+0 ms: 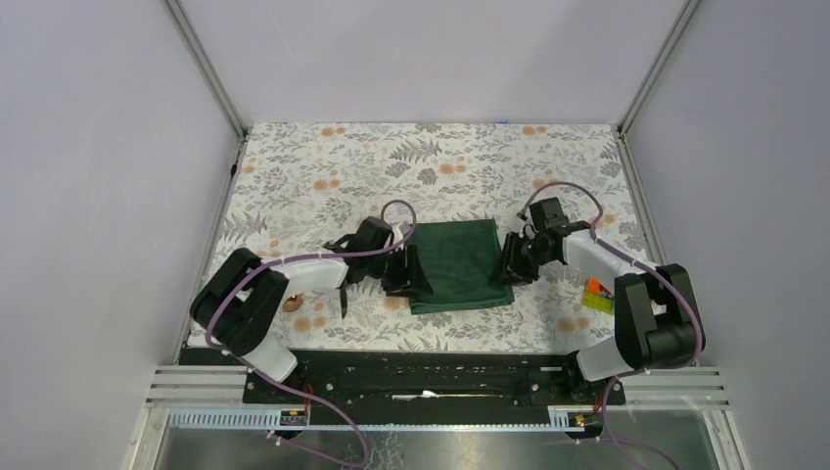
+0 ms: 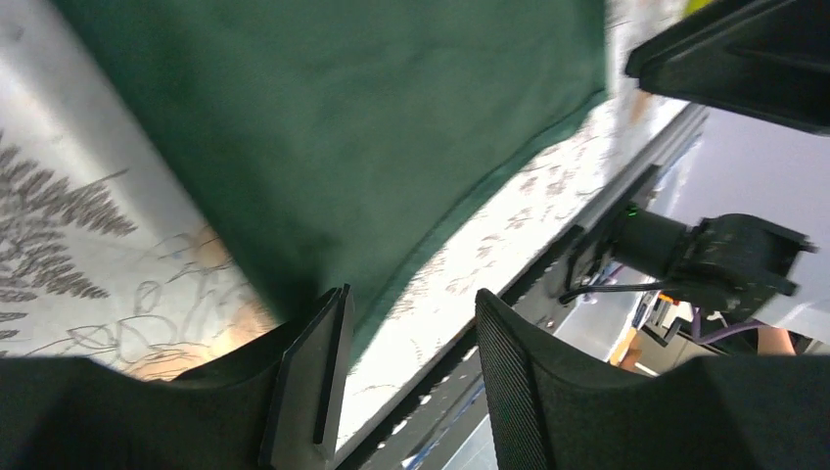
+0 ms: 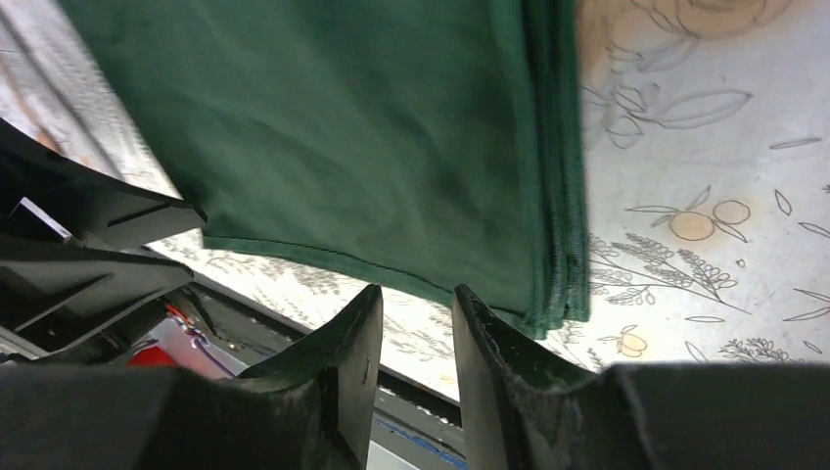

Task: Fold the napkin into a case and place the utensils inside
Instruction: Smooth out the square-folded napkin at the center of the board.

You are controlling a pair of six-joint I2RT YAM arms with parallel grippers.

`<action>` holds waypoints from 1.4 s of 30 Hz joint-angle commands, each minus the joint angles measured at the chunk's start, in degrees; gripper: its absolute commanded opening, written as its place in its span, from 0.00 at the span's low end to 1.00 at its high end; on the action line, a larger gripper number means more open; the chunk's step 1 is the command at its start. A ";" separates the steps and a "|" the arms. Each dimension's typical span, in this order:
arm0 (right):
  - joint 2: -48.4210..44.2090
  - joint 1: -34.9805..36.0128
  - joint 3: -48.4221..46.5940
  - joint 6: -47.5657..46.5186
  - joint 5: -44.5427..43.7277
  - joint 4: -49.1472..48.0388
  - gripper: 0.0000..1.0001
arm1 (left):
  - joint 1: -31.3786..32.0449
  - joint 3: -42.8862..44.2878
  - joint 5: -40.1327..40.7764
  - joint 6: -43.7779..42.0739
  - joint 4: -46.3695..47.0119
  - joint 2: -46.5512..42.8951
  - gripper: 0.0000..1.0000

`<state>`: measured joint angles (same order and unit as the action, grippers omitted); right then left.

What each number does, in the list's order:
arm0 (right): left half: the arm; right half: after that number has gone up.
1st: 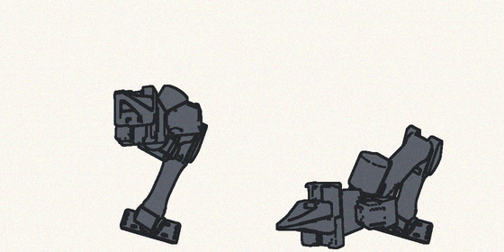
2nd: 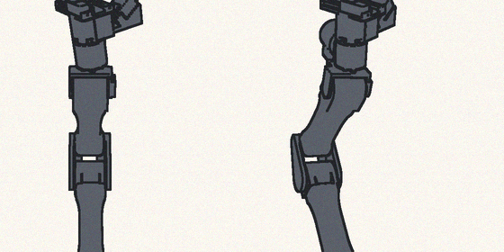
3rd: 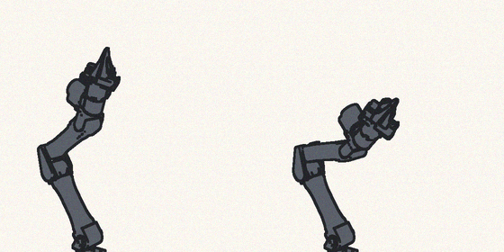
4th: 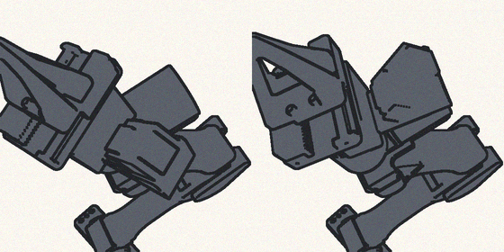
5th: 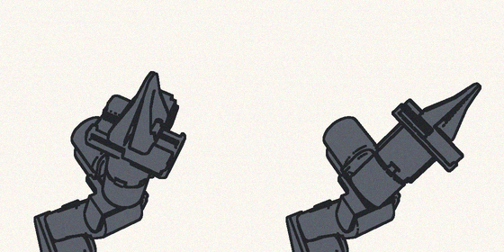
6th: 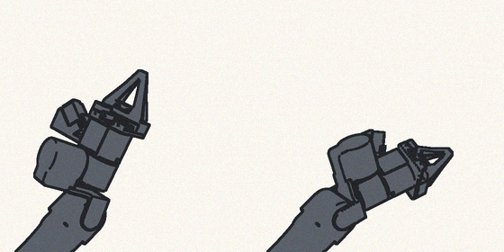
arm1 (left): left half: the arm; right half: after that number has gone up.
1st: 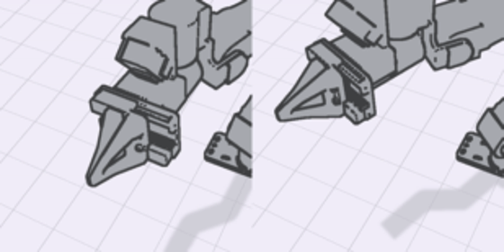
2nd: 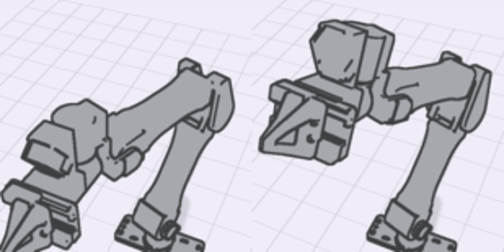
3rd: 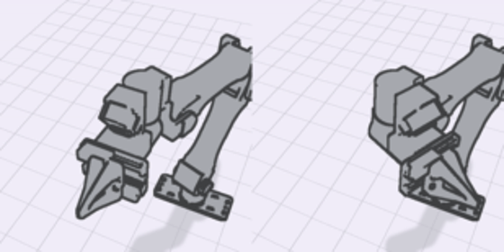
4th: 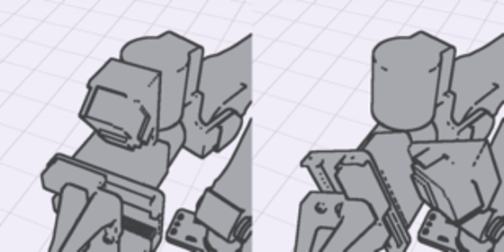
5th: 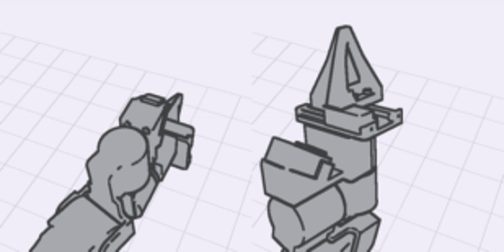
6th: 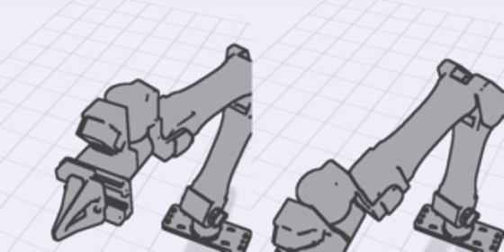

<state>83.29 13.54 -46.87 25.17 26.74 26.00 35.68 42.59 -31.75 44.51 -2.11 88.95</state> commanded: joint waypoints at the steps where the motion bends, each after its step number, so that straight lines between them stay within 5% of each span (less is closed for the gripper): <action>1: 1.70 0.30 4.15 1.35 -4.59 -1.27 0.39 | 0.76 -5.18 -0.43 1.69 7.47 3.91 0.54; 5: -0.23 0.82 4.75 1.14 -15.46 1.17 0.38 | 0.86 -4.79 1.06 -1.09 4.09 3.17 0.55; 10: -4.21 0.87 -1.62 -0.43 -11.06 0.24 0.60 | 0.37 7.31 4.08 -7.81 -7.97 0.13 0.67; 16: 7.59 0.74 -13.68 -2.30 2.19 -6.20 0.77 | -3.85 13.91 0.50 -3.57 -3.51 3.24 0.77; 29: 28.33 -2.21 -25.15 1.54 6.17 -15.69 0.78 | -11.31 24.90 1.49 -0.05 4.43 21.58 0.71; 38: 32.21 -4.15 -25.92 -1.78 -1.27 -12.18 0.77 | -14.73 21.11 4.12 -2.27 3.15 22.69 0.71; 42: 28.66 -4.14 -26.75 0.42 3.36 -12.13 0.78 | -14.43 22.34 2.17 -3.02 2.20 19.88 0.72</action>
<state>113.73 9.58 -71.72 25.91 30.68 11.79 21.45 64.51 -30.04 43.92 0.10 111.68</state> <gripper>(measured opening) 0.771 0.711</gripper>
